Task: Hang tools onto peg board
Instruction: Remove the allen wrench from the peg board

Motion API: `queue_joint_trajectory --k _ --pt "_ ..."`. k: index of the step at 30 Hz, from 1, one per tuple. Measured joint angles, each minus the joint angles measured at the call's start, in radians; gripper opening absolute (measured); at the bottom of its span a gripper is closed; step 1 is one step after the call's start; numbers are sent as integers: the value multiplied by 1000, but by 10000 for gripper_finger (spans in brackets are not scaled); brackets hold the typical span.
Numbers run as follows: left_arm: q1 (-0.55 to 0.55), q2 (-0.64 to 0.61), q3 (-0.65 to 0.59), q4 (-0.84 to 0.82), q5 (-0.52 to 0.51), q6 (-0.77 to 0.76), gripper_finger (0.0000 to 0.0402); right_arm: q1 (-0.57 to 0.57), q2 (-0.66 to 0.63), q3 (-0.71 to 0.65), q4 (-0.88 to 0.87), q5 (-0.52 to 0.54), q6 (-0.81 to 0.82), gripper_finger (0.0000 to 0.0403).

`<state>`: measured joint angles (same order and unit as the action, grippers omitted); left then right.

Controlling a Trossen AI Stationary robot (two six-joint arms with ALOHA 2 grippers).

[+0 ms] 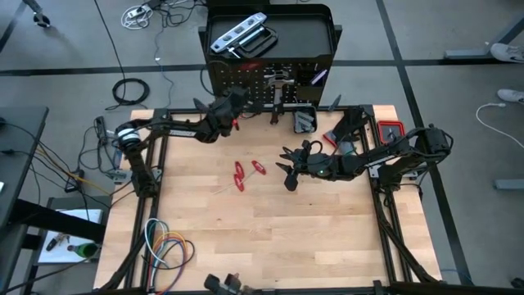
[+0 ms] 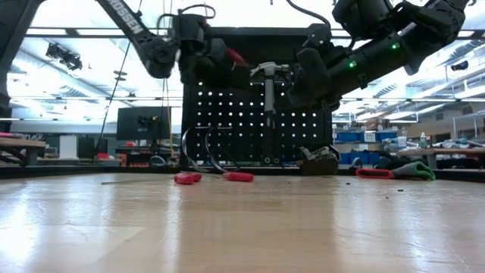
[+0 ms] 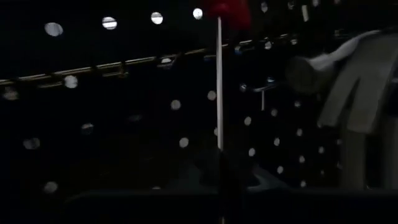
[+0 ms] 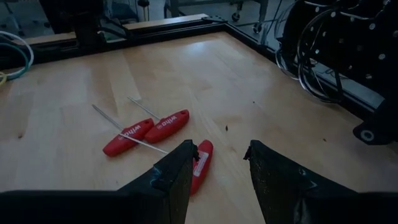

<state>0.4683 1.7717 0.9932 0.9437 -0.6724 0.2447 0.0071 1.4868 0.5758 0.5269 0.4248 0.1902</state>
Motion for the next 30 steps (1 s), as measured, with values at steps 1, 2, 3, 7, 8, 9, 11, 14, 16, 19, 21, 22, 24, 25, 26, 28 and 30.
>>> queue_joint_trajectory --k 1,2,3,7,8,9,11,14,16,19,21,22,24,25,26,28,30 --pt "0 -19 -22 -2 18 -1 0 0 0 0 4 0 0 162" --pt "0 -35 -41 -9 30 1 0 -2 0 0 10 1 -1 162" --pt "-5 -49 -57 -23 30 10 0 -3 0 0 17 7 -3 162" --pt "-20 -97 -109 -51 50 13 0 -9 0 0 33 24 -5 162" --pt "-29 -114 -122 -50 53 14 0 -10 0 0 34 24 -5 162" --pt "-40 -131 -134 -45 51 18 0 -10 0 0 33 24 -5 162" --pt "-69 -165 -173 -46 46 34 0 -10 0 0 29 26 -5 162" --pt "-125 -240 -250 -120 57 40 0 -9 0 0 17 26 -6 162" --pt "-167 -315 -297 -229 78 21 0 -10 0 0 10 26 -6 162" --pt "-234 -421 -349 -473 170 -82 0 -10 0 0 4 26 -6 162" --pt "-279 -469 -363 -656 246 -183 0 -10 0 0 4 26 -6 162" --pt "-300 -486 -364 -742 287 -231 0 -10 0 0 6 26 -6 162" --pt "-339 -508 -363 -880 355 -298 0 -10 0 0 14 26 -6 162" --pt "-361 -509 -363 -939 377 -333 0 -10 0 0 18 26 -6 162" --pt "-381 -507 -363 -989 394 -368 0 -10 0 0 23 26 -6 162" --pt "-415 -499 -364 -1075 431 -427 0 -10 0 0 33 26 -6 162" --pt "-444 -488 -363 -1136 473 -465 0 -10 0 0 44 26 -6 162"
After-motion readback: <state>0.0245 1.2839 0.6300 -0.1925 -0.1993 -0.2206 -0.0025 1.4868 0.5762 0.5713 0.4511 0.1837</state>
